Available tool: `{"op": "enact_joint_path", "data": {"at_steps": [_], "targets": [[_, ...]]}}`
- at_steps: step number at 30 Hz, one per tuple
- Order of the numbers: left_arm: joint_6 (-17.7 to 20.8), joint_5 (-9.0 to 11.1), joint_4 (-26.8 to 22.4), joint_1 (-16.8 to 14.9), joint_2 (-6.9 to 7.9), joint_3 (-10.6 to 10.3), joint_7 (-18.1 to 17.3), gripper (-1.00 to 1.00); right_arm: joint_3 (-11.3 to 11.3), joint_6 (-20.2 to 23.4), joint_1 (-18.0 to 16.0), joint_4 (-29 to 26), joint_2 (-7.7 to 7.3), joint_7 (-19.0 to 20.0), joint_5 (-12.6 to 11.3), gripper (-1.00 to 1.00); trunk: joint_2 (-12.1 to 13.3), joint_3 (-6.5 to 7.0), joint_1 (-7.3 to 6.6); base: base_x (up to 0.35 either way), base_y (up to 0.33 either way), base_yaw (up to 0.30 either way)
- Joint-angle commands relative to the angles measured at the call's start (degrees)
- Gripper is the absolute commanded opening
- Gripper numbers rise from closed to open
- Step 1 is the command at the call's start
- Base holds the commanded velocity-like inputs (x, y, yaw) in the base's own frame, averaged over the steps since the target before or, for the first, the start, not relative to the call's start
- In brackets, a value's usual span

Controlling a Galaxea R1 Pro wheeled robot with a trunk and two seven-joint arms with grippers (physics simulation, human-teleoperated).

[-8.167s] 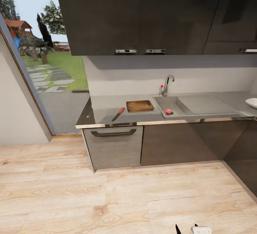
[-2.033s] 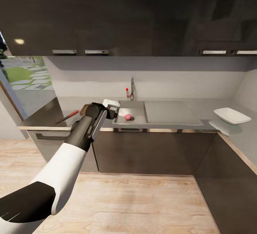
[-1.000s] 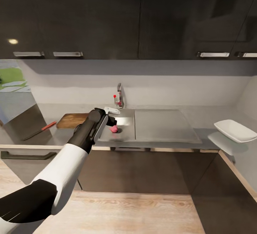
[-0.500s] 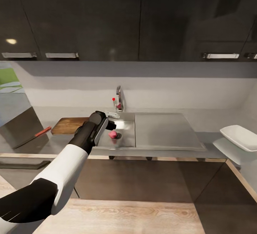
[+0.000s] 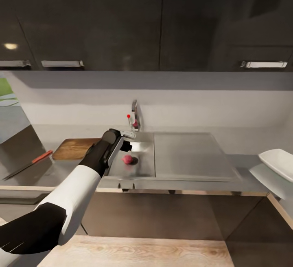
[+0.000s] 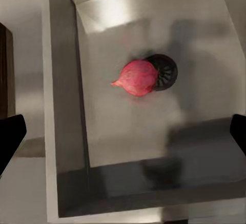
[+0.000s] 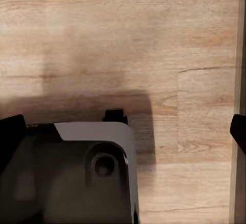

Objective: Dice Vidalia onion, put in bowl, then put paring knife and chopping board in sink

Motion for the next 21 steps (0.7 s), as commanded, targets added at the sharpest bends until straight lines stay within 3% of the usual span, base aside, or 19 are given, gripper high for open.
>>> {"op": "enact_joint_path", "data": {"at_steps": [1, 9, 21], "targets": [[0.2, 0.2, 0.1, -0.1, 0.01, -0.1, 0.3, 1.0, -0.5, -0.1, -0.1, 0.1, -0.02, 0.2, 0.6, 1.0, -0.1, -0.2, 0.06, 0.319, 0.0, 0.0], [-1.4, 0.2, 1.7, 0.0, 0.02, -0.1, 0.3, 1.0, -0.5, 0.2, -0.1, 0.1, -0.1, 0.2, 0.6, 1.0, -0.1, -0.91, 0.06, 0.305, 0.0, 0.0], [-1.5, 0.4, 3.7, 0.0, 0.0, -0.1, 0.3, 1.0, -0.5, 0.3, -0.1, 0.1, -0.22, 0.2, 0.6, 1.0, -0.1, -2.01, 0.06, 0.032, 0.0, 0.0]]}}
